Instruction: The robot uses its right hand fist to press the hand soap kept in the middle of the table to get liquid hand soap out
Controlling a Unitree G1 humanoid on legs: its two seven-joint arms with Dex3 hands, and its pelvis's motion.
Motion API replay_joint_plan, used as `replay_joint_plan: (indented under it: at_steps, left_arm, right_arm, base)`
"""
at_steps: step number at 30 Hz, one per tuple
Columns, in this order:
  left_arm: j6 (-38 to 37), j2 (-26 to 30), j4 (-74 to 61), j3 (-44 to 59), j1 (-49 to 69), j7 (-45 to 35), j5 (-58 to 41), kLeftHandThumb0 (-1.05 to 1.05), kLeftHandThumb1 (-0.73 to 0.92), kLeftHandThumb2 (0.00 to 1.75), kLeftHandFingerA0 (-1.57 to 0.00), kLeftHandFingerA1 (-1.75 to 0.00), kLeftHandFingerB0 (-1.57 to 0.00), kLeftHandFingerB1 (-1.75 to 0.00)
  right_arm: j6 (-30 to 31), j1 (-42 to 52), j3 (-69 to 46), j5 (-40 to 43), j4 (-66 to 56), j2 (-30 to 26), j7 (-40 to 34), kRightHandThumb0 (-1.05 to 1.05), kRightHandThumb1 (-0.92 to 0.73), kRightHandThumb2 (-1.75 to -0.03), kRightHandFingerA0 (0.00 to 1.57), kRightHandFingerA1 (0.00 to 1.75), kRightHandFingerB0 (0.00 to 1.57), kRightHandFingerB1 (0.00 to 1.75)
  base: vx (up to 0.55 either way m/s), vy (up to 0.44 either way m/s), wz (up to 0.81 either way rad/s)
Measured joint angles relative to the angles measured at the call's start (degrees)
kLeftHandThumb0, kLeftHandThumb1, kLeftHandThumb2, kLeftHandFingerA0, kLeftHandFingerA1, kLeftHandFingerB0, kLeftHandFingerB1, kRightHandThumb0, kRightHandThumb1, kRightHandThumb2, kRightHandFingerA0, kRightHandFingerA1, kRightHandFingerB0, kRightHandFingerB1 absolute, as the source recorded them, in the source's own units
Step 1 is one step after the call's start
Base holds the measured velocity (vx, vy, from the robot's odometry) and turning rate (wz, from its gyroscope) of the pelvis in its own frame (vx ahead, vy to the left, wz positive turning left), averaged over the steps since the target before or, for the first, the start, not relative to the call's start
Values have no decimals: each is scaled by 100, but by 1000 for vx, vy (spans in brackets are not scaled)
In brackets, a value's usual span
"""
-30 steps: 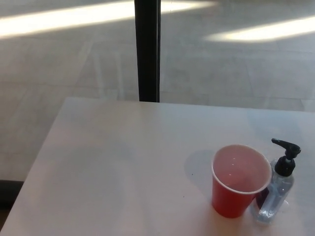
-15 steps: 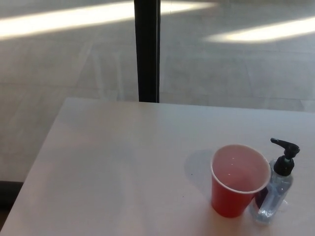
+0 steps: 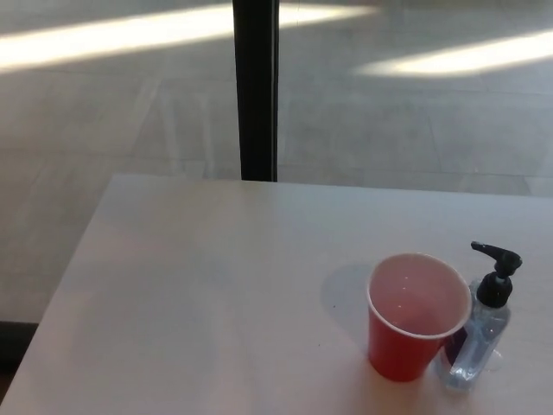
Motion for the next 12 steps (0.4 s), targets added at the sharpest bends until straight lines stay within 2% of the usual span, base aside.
replay_joint_plan:
  at_steps: [1,3,4,5,6,8,9,10,12]
  left_arm:
    - [0,0,0,1,4,0,-4,-36,61,95,-75,-90,-63,-84]
    - [0,0,20,2,5,1,-8,-36,61,95,-74,-90,-59,-81]
    - [0,0,22,2,7,2,-9,-36,61,95,-73,-89,-57,-79]
    - [0,0,16,1,14,3,-10,-35,60,96,-72,-88,-58,-80]
    - [-1,0,22,-4,15,3,-10,-36,60,96,-72,-89,-59,-81]
    - [-2,2,25,-9,17,3,-11,-35,60,95,-72,-87,-63,-83]
    - [-1,7,27,-15,18,3,-8,-35,60,95,-72,-87,-63,-83]
    - [-1,10,26,-20,18,3,-6,-34,53,110,-72,-85,-63,-81]
    - [0,15,26,-19,3,6,-7,-34,53,110,-72,-85,-63,-81]
  right_arm:
    - [-18,34,78,-54,4,-5,-12,-32,-44,-112,76,136,67,109]
    - [9,84,295,-171,110,-53,-62,-29,-42,-112,77,134,68,104]
    - [28,89,334,-190,145,-64,-69,-27,-43,-110,53,122,42,90]
    - [84,107,404,-213,176,-81,-76,-26,-41,-103,53,114,41,84]
    - [143,131,474,-231,187,-101,-67,-22,-39,-99,52,109,47,82]
    - [245,190,699,-302,204,-180,-5,-30,-36,-93,76,113,58,84]
    - [296,217,789,-324,210,-214,42,-30,-36,-93,76,113,58,84]
    - [336,233,847,-333,194,-226,71,-28,-37,-94,55,105,44,77]
    - [436,292,952,-330,76,-230,154,-28,-37,-94,55,105,44,77]
  base:
    - [0,0,0]
    - [0,0,0]
    - [0,0,0]
    - [0,0,0]
    - [0,0,0]
    - [0,0,0]
    - [0,0,0]
    - [0,0,0]
    - [0,0,0]
